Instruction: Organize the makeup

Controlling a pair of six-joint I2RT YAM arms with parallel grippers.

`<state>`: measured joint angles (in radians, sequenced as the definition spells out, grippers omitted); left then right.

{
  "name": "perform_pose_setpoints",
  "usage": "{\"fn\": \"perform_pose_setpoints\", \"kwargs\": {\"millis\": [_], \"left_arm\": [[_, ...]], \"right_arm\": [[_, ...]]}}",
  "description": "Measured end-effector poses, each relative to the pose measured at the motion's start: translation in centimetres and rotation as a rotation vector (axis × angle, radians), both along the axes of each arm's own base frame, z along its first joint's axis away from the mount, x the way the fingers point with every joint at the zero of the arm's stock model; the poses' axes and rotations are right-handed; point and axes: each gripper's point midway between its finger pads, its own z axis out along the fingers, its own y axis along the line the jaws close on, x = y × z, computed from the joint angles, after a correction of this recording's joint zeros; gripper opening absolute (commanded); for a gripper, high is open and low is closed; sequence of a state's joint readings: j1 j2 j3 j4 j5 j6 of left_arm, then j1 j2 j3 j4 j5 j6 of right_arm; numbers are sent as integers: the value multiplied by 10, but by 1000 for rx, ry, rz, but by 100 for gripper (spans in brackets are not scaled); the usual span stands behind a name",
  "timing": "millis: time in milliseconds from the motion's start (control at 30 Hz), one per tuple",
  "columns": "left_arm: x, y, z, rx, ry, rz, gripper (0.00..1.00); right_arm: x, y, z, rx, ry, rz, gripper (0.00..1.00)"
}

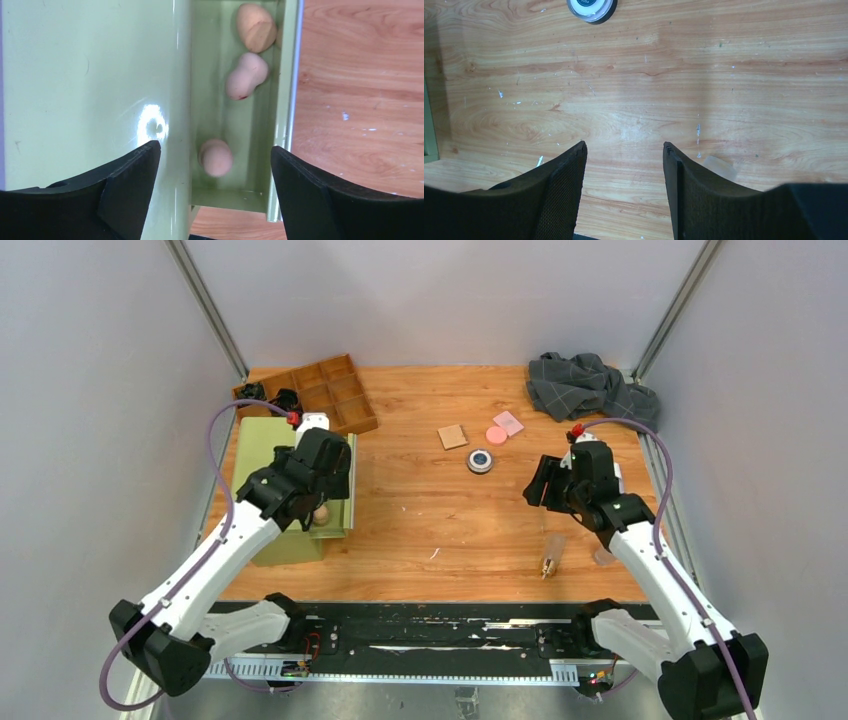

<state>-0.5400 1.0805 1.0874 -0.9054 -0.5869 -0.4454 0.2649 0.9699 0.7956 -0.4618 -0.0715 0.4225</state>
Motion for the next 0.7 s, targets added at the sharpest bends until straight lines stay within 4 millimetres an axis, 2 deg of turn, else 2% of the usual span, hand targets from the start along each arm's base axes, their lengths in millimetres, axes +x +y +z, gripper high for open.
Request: {"fn": "perform_pose_setpoints", "kwargs": {"millis": [100,200,300,367,467,533,633,700], "left_arm": [[0,-7,15,-68,-67,-27,85],[-1,-23,35,-188,-164,-105,88],[-4,-44,49,-260,-224,-205,94],[-5,-67,53,-269,-229,-286,96],[-12,-108,41,-242,-180,-421,98],[-17,-139,26,-201,-128,-509,99],[-26,-170,5,-149,-63,-597,99],[-32,-186,-2,-137,-40,-641,99]], "right_arm": [[-1,0,1,2,-6,1,57],[-6,-1,-4,1,3,3,56],[-12,-7,-12,-22,29,-15,55],[-15,-14,-16,-48,45,-42,55],[-19,-24,-20,-86,60,-87,54],[-22,-31,-22,-109,69,-112,54],[-25,-37,-24,-132,84,-129,56],[-28,-39,-26,-144,97,-134,57]]}}
